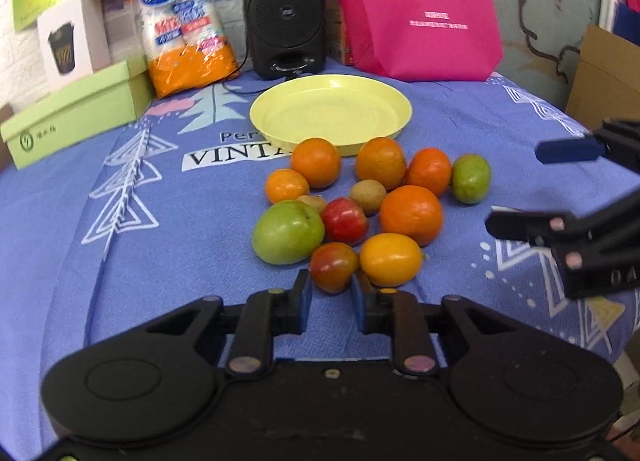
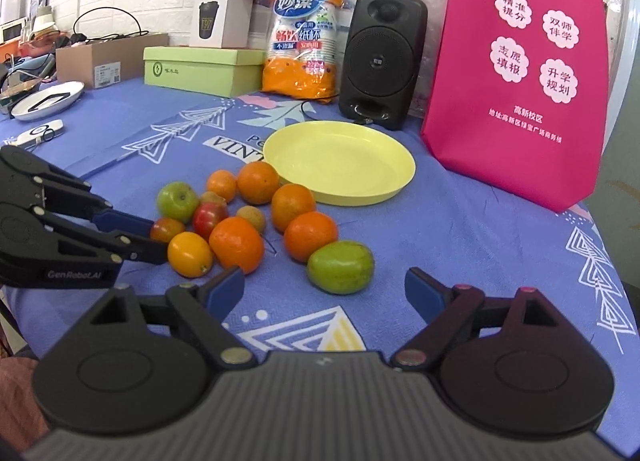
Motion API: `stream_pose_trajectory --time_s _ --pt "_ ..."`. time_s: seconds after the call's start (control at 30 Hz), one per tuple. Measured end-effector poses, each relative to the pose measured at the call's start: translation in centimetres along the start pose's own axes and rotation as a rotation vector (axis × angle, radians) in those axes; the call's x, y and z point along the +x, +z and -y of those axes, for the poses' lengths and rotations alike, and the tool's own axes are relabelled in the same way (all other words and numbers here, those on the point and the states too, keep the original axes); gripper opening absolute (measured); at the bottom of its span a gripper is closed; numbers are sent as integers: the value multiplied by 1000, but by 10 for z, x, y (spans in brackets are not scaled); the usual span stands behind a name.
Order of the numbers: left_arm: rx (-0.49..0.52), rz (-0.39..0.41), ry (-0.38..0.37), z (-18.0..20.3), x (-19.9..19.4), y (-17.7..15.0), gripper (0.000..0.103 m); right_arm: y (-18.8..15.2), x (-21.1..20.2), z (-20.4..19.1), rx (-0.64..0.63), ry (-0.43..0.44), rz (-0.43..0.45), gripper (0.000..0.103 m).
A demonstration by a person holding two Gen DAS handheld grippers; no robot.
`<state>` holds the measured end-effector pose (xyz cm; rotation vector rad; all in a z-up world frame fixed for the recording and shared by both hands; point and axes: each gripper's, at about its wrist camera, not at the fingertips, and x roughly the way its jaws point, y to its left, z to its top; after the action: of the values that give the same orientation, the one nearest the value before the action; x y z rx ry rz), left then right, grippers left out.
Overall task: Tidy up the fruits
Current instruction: 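Move both tools toward the fruit cluster, then grasp the red plum with the left tool while the right tool grasps the green lime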
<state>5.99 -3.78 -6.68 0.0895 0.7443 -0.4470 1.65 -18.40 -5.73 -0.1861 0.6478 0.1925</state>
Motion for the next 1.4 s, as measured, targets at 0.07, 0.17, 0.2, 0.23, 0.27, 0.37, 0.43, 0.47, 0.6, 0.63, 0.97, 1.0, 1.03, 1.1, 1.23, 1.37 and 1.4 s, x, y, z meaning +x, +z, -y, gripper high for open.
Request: stream_pose_trajectory --time_s 0.07,0.17,0.2,0.23,0.27,0.37,0.43,0.47,0.6,0.63,0.97,1.0,1.03,1.1,1.23,1.37,1.4 --pt "-11 0 20 -5 2 0 40 0 2 -1 -8 -5 -3 90" --pt "-2 6 16 -4 3 2 39 -1 2 0 -10 -1 -3 90" --pt "-2 10 10 -3 4 1 35 -2 2 0 -9 -2 -3 90" --pt "-2 12 -9 -3 5 1 24 -2 4 1 -7 -3 -5 90" --pt "-2 13 -17 -3 6 1 24 -2 5 2 -3 -3 -9 90" --pt "-3 19 -17 -3 8 0 24 -4 9 4 3 4 -19 90" --pt "-13 20 -21 -5 7 -1 24 -4 11 4 -3 13 -20 90" --pt "-13 23 -17 -7 6 -2 24 -4 12 4 -8 19 -21 90" --pt "-15 27 9 -11 -1 -4 24 0 20 5 -30 25 -20 86" --pt "-20 28 12 -13 -3 -3 24 2 24 6 -25 27 -23 84" --pt "-24 23 24 -15 -2 -15 24 6 58 17 36 23 -78 55" --pt "-23 22 24 -15 -1 -16 24 6 58 18 38 26 -73 54" --pt "-23 23 25 -15 0 -16 24 5 58 18 39 31 -70 50" --pt "-22 24 26 -15 0 -18 24 4 54 19 51 38 -64 47" --pt "-19 37 29 -16 -6 -19 24 1 43 25 98 70 -57 47" --pt "-10 66 27 -14 -20 -17 24 -3 26 24 92 69 -43 47" --pt "-9 72 27 -14 -23 -16 24 -3 22 24 89 70 -39 47"
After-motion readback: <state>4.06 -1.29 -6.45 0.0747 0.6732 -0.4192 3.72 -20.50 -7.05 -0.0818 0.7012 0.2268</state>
